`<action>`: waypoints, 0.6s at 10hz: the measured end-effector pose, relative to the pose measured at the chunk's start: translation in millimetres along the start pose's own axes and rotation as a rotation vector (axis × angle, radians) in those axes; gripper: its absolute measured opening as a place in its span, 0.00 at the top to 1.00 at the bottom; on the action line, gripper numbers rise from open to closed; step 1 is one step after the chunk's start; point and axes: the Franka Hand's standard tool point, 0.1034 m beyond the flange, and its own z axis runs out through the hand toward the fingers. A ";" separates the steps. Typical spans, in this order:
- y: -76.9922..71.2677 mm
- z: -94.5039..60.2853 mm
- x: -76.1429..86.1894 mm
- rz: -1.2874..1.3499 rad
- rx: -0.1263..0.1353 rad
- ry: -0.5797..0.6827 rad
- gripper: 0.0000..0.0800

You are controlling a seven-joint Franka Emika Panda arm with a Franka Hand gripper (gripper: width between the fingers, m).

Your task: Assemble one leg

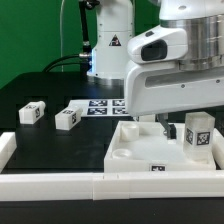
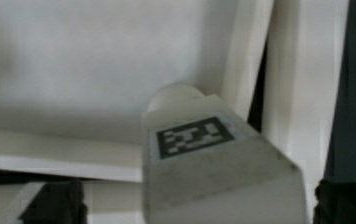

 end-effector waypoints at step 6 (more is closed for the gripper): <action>-0.2 0.6 -0.4 0.003 0.000 -0.001 0.64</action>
Offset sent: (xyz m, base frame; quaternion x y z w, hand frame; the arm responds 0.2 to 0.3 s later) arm 0.0000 0.0000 0.0000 0.0000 0.0000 0.0000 1.0000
